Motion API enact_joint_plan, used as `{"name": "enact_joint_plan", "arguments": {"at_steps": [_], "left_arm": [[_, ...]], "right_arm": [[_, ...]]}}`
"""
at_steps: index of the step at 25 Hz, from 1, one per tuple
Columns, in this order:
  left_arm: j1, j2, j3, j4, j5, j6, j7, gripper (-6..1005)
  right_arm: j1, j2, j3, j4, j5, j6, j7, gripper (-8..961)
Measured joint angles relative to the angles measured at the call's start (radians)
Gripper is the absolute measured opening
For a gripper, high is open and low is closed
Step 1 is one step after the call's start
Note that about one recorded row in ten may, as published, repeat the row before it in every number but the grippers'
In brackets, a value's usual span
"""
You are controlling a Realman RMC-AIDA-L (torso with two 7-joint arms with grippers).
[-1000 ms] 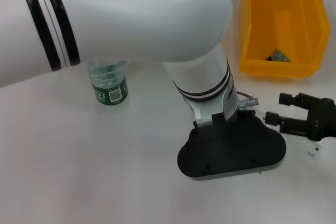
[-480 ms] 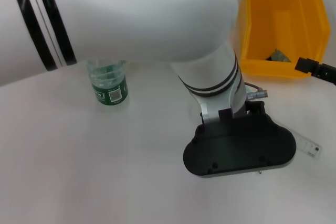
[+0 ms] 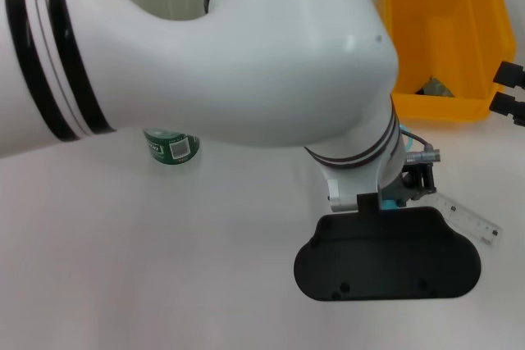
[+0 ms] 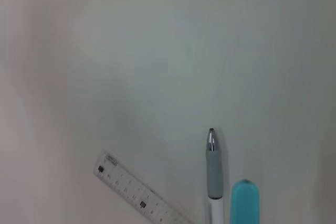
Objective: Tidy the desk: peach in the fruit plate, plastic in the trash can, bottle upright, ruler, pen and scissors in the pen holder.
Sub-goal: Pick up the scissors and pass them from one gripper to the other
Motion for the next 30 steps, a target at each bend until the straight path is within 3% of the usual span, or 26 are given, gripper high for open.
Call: {"name": "enact_joint_plan", "arguments": {"at_steps": [5,9,18,21,30], "left_arm": [[0.005,0.000,0.014,0.067,0.042,0.027,-0.020,247],[0.007,0.000,0.016,0.102,0.069,0.030,-0.029,249],[0.007,0.001,0.020,0.136,0.091,0.049,-0.030,254],[0.007,0.001,0.021,0.139,0.094,0.049,-0.030,255],[0.007,0.002,0.024,0.139,0.094,0.049,-0.029,260]], "right_arm": [[0.021,-0.031,-0.005,0.044,-0.007,-0.047,0.087,841],[0.033,-0.033,-0.012,0.054,-0.033,-0.049,0.120,842],[0.078,-0.014,-0.078,0.099,-0.045,0.019,0.119,839],[0.102,0.008,-0.106,0.107,-0.046,0.061,0.112,839],[0.125,0.018,-0.149,0.119,-0.047,0.106,0.104,764]]}}
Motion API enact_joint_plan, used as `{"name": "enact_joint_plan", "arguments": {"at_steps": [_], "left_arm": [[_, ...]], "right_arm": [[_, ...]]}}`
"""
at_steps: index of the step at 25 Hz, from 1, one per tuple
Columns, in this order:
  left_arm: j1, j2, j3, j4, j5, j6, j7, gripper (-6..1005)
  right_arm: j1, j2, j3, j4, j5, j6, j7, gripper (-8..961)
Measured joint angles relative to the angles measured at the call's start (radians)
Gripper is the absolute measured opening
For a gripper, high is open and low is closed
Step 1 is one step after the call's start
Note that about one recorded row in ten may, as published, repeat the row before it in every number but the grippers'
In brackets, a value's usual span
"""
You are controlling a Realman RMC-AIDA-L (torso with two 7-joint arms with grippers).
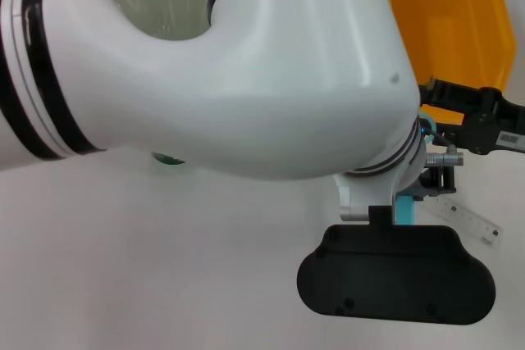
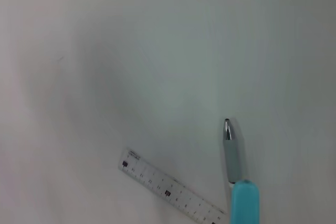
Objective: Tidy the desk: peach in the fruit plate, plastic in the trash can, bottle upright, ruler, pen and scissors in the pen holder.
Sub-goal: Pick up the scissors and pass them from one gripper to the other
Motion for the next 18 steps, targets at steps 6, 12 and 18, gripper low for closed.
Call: {"name": "enact_joint_plan", "arguments": {"at_steps": [6,12,18], "left_arm": [[0.000,0.000,0.003,-0.001,-0.001,0.002,-0.001,264],[0.000,-0.001,0.003,-0.001,-0.002,0.002,0.000,267],[0.000,-0.003,0.004,0.000,-0.002,0.004,0.001,270]], "right_arm": [[-0.001,0.002,-0.010,0.001,-0.012,0.007,0.000,701],[0.003,0.002,-0.013,0.001,-0.032,0.006,0.000,605],[0.005,0.001,-0.013,0.000,-0.037,-0.002,-0.003,476]]}}
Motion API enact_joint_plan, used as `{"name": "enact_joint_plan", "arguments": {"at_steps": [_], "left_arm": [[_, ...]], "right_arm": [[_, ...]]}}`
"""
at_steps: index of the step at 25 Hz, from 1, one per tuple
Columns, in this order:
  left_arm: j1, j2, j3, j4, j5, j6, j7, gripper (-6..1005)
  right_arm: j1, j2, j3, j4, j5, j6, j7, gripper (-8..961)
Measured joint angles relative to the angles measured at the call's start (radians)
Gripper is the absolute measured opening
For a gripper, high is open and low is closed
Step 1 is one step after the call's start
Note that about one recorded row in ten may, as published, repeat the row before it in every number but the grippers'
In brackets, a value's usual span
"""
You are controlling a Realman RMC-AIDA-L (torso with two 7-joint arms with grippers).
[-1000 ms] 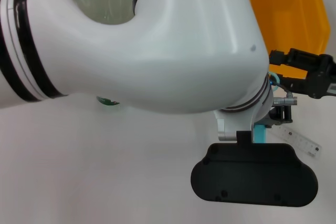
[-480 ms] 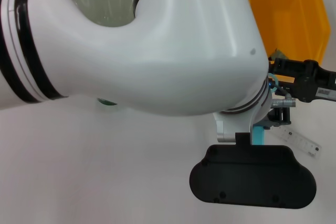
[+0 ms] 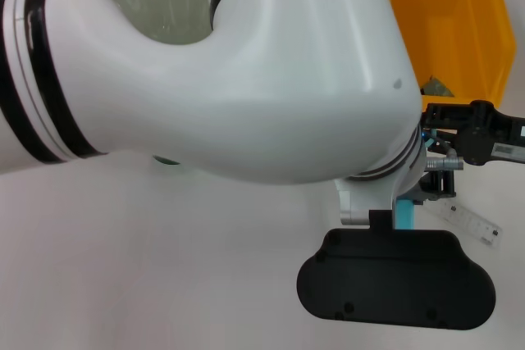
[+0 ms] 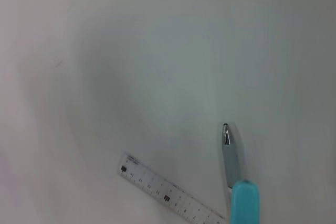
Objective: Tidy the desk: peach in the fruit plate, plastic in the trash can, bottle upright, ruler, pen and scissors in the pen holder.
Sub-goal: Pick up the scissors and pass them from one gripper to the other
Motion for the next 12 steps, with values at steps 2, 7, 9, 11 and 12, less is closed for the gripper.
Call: {"name": "enact_joint_plan", "arguments": {"at_steps": [2,7,9,11,12], "left_arm": [[0.000,0.000,0.000,0.000,0.000,0.000,0.000,271],[0.000,-0.001,0.000,0.001,0.000,0.000,0.002,274],[0.000,-0.002,0.000,0.001,0.000,-0.001,0.003,275],[0.000,-0.002,0.000,0.001,0.001,-0.001,0.003,276],[0.000,-0.003,0.000,0.001,0.001,-0.001,0.003,277]], "right_arm": [[0.001,-0.001,0.000,0.000,-0.005,-0.001,0.000,433],[0.004,-0.002,-0.006,0.000,-0.015,-0.002,-0.001,411],[0.004,-0.003,-0.015,0.000,-0.015,-0.003,-0.001,390],[0.005,-0.004,-0.024,-0.001,-0.015,-0.005,-0.004,358],[0.005,-0.004,-0.027,-0.002,-0.015,-0.005,-0.008,336]]}}
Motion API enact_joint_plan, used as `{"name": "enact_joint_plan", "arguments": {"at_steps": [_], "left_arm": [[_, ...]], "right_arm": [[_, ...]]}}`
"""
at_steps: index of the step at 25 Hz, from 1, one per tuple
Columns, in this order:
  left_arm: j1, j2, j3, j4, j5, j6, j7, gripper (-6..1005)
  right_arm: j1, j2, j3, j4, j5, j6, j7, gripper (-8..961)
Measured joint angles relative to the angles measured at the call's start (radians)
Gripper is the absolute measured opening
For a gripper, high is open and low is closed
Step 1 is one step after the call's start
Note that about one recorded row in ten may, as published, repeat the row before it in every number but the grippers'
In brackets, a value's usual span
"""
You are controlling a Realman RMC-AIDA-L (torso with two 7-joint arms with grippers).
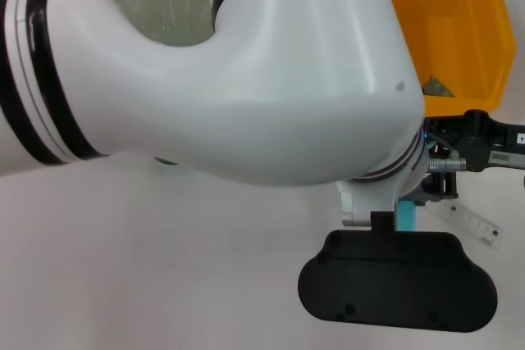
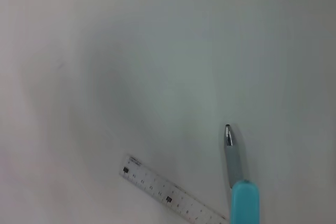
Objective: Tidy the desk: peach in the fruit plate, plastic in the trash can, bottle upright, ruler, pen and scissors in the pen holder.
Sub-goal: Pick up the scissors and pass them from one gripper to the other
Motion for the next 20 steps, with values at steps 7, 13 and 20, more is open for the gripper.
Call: {"name": "enact_joint_plan", "arguments": {"at_steps": [7,13,20], "left_arm": [[-0.003,-0.002,0.000,-0.006,0.004,-0.001,0.002,281],[-0.006,-0.003,0.000,-0.010,0.004,-0.005,-0.003,284],[-0.006,-0.005,0.000,-0.010,0.004,-0.009,-0.014,288]], "right_arm": [[0.000,0.006,-0.007,-0.004,0.007,0.000,-0.067,142],[-0.001,0.009,-0.004,-0.005,0.008,-0.007,-0.091,69],[-0.010,0.010,0.001,-0.008,0.010,-0.019,-0.097,66]]}}
